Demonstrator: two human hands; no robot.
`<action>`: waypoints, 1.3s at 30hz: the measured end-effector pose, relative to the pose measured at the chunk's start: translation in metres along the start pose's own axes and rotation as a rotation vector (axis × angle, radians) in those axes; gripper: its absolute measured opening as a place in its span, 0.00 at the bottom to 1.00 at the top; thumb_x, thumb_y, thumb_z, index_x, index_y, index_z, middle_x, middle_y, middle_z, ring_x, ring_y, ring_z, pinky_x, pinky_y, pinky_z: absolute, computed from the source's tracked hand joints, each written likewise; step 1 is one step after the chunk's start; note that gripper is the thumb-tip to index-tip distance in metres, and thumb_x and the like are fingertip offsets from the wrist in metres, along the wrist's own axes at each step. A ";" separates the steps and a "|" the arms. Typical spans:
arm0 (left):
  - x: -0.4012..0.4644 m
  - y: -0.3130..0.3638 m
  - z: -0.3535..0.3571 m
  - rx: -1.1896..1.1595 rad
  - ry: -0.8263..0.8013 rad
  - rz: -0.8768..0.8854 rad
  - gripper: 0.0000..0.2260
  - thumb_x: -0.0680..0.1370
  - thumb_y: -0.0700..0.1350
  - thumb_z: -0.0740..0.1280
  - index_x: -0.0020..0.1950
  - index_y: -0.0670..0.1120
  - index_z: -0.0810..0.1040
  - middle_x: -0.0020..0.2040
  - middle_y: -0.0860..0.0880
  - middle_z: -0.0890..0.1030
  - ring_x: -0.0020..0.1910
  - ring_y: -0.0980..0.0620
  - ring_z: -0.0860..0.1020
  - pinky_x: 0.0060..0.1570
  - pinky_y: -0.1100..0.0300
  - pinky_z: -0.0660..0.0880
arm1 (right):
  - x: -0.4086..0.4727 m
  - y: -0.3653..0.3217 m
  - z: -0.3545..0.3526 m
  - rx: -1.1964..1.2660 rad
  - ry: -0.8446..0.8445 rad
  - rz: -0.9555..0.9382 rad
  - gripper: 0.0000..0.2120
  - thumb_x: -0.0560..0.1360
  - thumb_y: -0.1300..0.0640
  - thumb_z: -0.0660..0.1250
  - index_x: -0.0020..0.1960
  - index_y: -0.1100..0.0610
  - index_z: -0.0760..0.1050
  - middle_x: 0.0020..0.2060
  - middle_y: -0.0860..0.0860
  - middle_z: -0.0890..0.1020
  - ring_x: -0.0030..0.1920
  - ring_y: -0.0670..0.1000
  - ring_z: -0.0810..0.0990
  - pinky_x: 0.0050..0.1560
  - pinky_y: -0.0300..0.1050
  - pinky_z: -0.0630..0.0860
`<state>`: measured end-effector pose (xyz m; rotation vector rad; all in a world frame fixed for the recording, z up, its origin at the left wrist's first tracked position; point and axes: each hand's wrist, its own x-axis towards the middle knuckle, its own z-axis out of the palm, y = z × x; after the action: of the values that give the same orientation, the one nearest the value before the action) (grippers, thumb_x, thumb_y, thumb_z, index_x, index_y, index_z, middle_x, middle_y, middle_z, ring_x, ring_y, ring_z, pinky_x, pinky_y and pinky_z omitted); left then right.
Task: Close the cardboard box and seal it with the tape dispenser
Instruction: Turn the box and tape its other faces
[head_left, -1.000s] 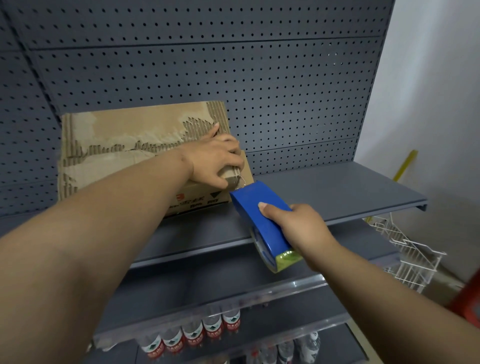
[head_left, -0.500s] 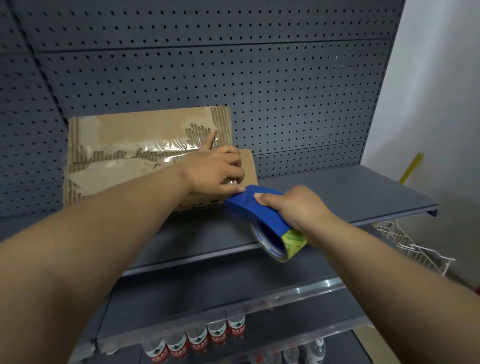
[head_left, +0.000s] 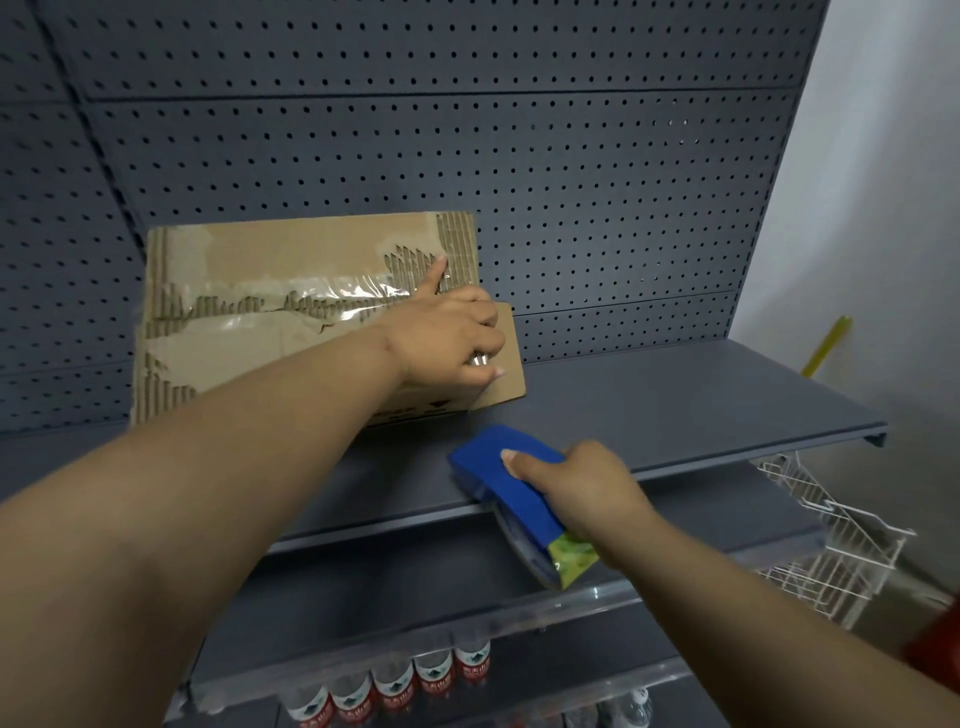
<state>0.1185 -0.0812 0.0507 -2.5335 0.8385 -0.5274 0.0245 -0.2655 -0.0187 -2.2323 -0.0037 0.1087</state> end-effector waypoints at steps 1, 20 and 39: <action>0.000 0.000 0.001 -0.001 0.004 -0.001 0.17 0.77 0.61 0.55 0.47 0.50 0.77 0.50 0.53 0.72 0.66 0.54 0.63 0.67 0.37 0.35 | 0.000 0.001 0.003 0.005 0.016 -0.006 0.26 0.70 0.39 0.67 0.29 0.57 0.62 0.25 0.51 0.66 0.27 0.51 0.67 0.28 0.43 0.61; -0.006 0.019 0.007 0.005 0.074 0.345 0.14 0.77 0.59 0.62 0.47 0.51 0.80 0.46 0.52 0.80 0.56 0.49 0.75 0.71 0.49 0.41 | 0.035 -0.033 -0.070 0.380 0.356 -0.090 0.21 0.70 0.42 0.69 0.36 0.59 0.70 0.30 0.52 0.73 0.29 0.51 0.72 0.30 0.43 0.67; 0.004 0.058 0.034 0.311 -0.065 0.266 0.14 0.80 0.42 0.54 0.55 0.42 0.78 0.52 0.47 0.78 0.58 0.46 0.73 0.69 0.52 0.33 | 0.033 -0.033 -0.069 0.546 0.353 -0.202 0.18 0.71 0.43 0.69 0.39 0.59 0.74 0.33 0.57 0.76 0.34 0.53 0.74 0.37 0.47 0.70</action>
<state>0.1102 -0.1172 -0.0057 -2.1073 0.9679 -0.4475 0.0639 -0.2978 0.0469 -1.6678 -0.0066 -0.3562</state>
